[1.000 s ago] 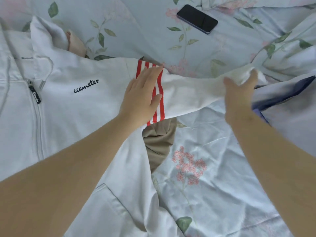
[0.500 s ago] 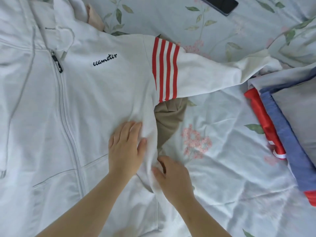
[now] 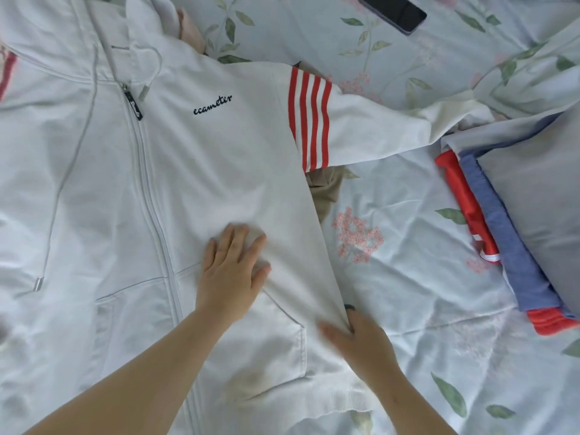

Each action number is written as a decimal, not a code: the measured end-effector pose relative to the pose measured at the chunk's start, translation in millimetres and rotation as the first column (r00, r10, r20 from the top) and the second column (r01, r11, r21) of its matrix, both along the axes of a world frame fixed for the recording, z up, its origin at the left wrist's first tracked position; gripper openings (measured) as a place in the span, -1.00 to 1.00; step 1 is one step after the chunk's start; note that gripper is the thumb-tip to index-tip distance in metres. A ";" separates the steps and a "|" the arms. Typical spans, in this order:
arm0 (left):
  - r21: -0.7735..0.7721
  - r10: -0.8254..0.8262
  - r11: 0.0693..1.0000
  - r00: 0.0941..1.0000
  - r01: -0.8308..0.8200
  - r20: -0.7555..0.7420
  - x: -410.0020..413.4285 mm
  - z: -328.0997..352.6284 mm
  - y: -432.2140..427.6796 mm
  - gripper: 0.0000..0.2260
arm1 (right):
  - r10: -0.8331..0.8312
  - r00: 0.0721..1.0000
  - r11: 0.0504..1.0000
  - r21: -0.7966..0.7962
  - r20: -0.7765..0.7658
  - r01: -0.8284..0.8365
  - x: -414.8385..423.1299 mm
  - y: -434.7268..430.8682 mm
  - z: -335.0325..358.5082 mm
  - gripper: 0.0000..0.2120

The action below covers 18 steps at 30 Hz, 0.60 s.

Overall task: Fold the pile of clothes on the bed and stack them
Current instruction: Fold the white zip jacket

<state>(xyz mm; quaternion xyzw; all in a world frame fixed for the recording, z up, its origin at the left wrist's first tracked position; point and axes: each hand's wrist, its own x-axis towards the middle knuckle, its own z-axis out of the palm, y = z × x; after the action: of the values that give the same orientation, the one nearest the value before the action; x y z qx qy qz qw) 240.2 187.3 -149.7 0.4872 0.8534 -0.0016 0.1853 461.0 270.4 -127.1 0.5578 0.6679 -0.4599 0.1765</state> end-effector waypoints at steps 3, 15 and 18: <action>-0.032 -0.022 0.999 1.000 0.022 -0.002 5.8 1.5 -10.4 -0.50 | 0.002 0.999 0.998 -0.061 -0.049 -0.005 15.7 -4.4 4.0 -0.71; -0.106 -0.146 0.982 0.984 0.157 0.104 21.2 15.4 -77.4 -0.48 | -0.039 0.937 0.929 0.358 0.348 -0.094 2.2 -36.8 13.7 -0.56; 0.006 -0.042 0.999 0.994 0.042 0.101 5.4 28.0 -88.2 -0.50 | 0.095 0.976 0.844 0.504 0.198 -0.185 -40.8 -50.3 26.5 -0.38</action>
<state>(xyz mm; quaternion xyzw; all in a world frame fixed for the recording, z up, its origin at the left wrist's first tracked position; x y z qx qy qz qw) 245.6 99.2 -121.7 0.5049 0.8325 0.0206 0.2273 420.1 220.1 -100.5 0.5704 0.7893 -0.2006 0.1072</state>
